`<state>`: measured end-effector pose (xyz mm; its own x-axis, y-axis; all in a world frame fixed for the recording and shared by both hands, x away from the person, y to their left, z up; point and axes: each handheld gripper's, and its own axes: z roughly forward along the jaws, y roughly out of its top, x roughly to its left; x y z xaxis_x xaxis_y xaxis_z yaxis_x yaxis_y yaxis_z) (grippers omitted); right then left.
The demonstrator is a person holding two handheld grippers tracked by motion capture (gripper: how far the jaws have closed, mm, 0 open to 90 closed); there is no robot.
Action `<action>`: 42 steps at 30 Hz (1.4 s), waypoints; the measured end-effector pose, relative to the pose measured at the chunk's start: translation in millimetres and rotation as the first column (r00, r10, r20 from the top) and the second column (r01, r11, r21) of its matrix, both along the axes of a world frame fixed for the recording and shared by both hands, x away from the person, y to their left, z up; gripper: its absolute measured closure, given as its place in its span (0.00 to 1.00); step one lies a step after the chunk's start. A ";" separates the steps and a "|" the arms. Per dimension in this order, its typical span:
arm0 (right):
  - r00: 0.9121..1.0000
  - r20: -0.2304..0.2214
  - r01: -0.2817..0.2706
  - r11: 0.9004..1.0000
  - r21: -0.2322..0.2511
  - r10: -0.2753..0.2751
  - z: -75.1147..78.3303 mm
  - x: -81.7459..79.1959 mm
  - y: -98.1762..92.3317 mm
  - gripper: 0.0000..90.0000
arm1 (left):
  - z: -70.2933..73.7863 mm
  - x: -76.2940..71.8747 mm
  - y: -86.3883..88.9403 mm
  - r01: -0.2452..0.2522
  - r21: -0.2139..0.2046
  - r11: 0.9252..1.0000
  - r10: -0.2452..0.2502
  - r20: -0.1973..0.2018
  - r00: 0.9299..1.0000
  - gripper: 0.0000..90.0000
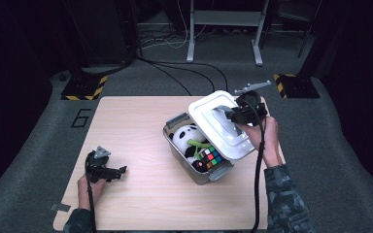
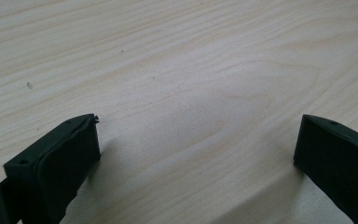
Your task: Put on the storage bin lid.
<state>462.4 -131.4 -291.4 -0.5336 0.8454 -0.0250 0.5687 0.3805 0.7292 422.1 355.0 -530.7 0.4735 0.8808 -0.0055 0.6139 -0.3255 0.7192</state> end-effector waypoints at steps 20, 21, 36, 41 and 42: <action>0.994 -0.052 -0.096 0.995 -0.002 0.096 -18.1 6.9 51.8 0.74 | 0.2 0.0 0.2 0.002 0.000 1.000 -0.002 -0.003 1.000 0.00; 0.994 -0.053 -0.099 0.995 -0.004 0.098 -18.6 7.0 52.9 0.74 | -0.2 0.0 0.0 0.000 -0.001 1.000 0.000 0.003 1.000 0.00; 0.989 -0.098 -0.114 0.993 -0.031 0.110 -33.5 9.3 73.9 0.74 | 0.1 0.0 0.2 0.003 -0.001 1.000 -0.003 -0.001 1.000 0.00; 0.989 -0.103 -0.112 0.993 -0.047 0.106 -37.0 9.7 79.1 0.74 | 0.1 0.0 0.3 0.003 0.000 1.000 -0.003 -0.002 1.000 0.00; 0.989 -0.104 -0.109 0.993 -0.050 0.103 -38.3 10.1 80.4 0.74 | -0.1 0.0 0.2 0.002 0.000 1.000 -0.002 0.000 1.000 0.00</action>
<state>472.5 -51.1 -329.7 -0.6224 0.7826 -0.0112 0.5927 0.4807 0.6462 422.1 355.2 -530.8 0.4749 0.8800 -0.0057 0.6130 -0.3261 0.7196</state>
